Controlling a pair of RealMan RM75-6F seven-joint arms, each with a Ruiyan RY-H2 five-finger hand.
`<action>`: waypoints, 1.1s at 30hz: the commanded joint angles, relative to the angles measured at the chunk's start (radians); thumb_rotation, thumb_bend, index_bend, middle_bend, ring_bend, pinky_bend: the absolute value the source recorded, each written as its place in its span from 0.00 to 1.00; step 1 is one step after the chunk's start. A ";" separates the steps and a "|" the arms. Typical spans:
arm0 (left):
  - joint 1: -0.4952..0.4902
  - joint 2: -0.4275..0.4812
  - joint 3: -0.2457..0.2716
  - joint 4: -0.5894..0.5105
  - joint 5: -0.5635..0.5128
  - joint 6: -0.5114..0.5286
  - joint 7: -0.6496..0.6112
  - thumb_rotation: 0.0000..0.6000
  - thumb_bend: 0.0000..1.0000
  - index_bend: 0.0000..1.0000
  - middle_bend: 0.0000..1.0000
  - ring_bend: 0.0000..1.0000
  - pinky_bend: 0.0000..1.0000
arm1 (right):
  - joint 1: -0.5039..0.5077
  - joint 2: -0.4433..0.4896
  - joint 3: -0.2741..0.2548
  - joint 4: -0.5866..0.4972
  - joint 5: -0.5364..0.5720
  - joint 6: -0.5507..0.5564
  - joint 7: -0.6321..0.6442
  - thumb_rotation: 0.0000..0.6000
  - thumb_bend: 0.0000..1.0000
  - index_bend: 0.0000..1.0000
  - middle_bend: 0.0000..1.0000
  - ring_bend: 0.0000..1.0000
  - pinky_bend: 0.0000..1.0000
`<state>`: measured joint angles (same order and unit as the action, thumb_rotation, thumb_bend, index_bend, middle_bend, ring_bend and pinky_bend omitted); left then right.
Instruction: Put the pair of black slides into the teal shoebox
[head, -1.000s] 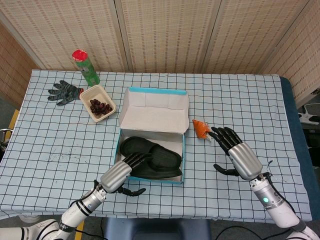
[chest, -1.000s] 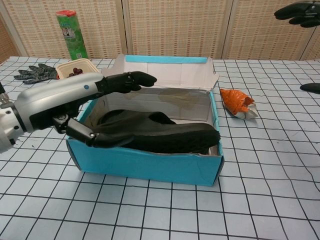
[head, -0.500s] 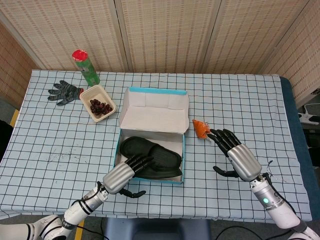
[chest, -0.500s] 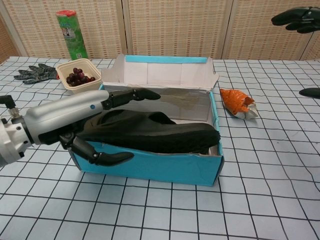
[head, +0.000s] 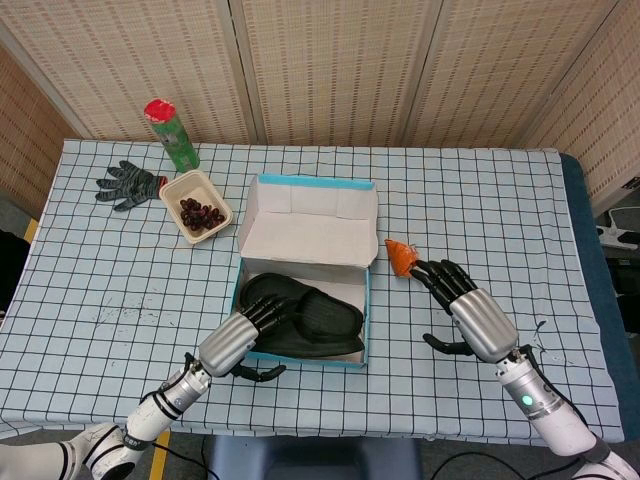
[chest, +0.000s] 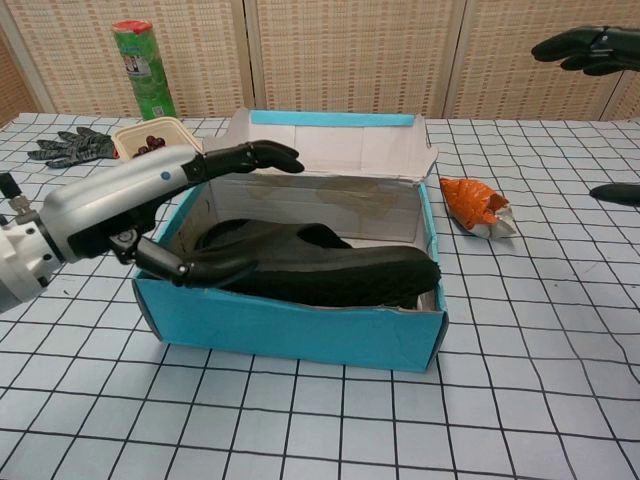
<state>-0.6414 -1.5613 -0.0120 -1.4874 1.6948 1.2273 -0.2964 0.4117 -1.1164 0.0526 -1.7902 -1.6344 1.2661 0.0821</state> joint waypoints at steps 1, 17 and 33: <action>-0.017 0.001 -0.045 -0.008 -0.083 -0.060 0.026 0.65 0.33 0.13 0.00 0.00 0.00 | 0.002 -0.003 -0.002 0.004 -0.005 -0.003 0.003 1.00 0.14 0.00 0.00 0.00 0.00; -0.034 -0.080 -0.057 0.100 -0.111 -0.076 0.174 0.76 0.34 0.11 0.00 0.00 0.00 | -0.004 0.013 0.000 -0.001 -0.011 0.013 0.017 1.00 0.14 0.00 0.00 0.00 0.00; -0.014 -0.080 -0.059 0.087 -0.086 0.000 0.076 0.76 0.34 0.05 0.00 0.00 0.00 | 0.000 0.005 -0.003 0.003 -0.006 -0.004 0.011 1.00 0.14 0.00 0.00 0.00 0.00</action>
<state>-0.6589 -1.6482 -0.0707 -1.3895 1.6023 1.2153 -0.2083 0.4116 -1.1106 0.0502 -1.7875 -1.6402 1.2623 0.0938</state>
